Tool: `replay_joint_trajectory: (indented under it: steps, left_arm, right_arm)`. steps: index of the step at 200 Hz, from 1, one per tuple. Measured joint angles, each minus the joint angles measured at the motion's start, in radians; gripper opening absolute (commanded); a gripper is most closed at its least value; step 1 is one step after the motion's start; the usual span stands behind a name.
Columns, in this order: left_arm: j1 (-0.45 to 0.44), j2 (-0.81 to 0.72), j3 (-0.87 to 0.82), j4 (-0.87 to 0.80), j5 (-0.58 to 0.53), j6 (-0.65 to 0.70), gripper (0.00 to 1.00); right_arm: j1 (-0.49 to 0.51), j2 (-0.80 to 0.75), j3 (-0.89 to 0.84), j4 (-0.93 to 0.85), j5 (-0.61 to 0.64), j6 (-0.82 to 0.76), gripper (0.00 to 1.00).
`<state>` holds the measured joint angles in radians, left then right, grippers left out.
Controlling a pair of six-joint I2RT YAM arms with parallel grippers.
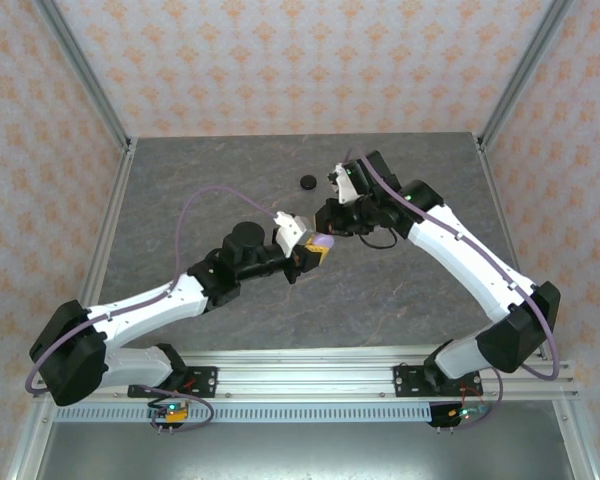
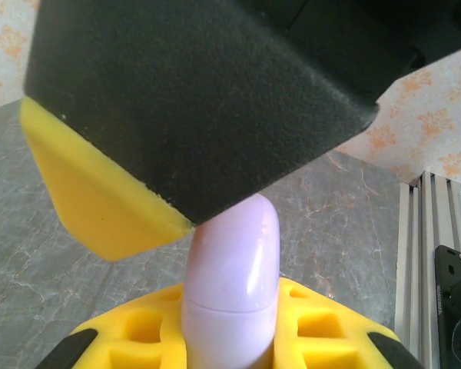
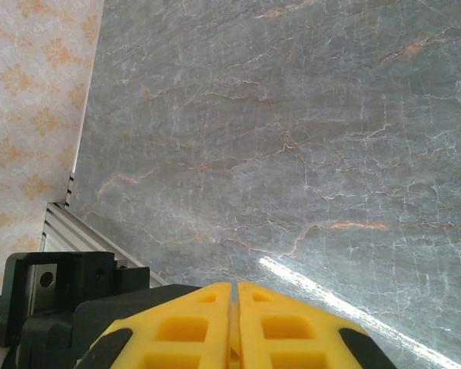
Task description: Insert the wireless bluetooth earbuds into the charging case
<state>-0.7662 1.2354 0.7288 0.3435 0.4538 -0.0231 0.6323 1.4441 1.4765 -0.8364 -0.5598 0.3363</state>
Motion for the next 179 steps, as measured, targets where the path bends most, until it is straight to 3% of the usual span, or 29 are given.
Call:
replay_joint_trajectory:
  steps: [29,102,179]
  left_arm:
    - [0.0,0.011,0.014,-0.007,-0.018,-0.021,0.2]
    - [0.013,0.14,0.128,-0.09,-0.159,-0.206,0.21]
    - [0.112,0.383,0.381,-0.333,-0.154,-0.397,0.2]
  right_arm:
    - [0.002,-0.006,0.0,-0.003,0.07,0.007,0.21]
    - [-0.074,-0.132,-0.093,-0.023,0.436,0.101,0.22]
    - [-0.123,-0.246,-0.257,-0.014,0.543,0.151,0.23]
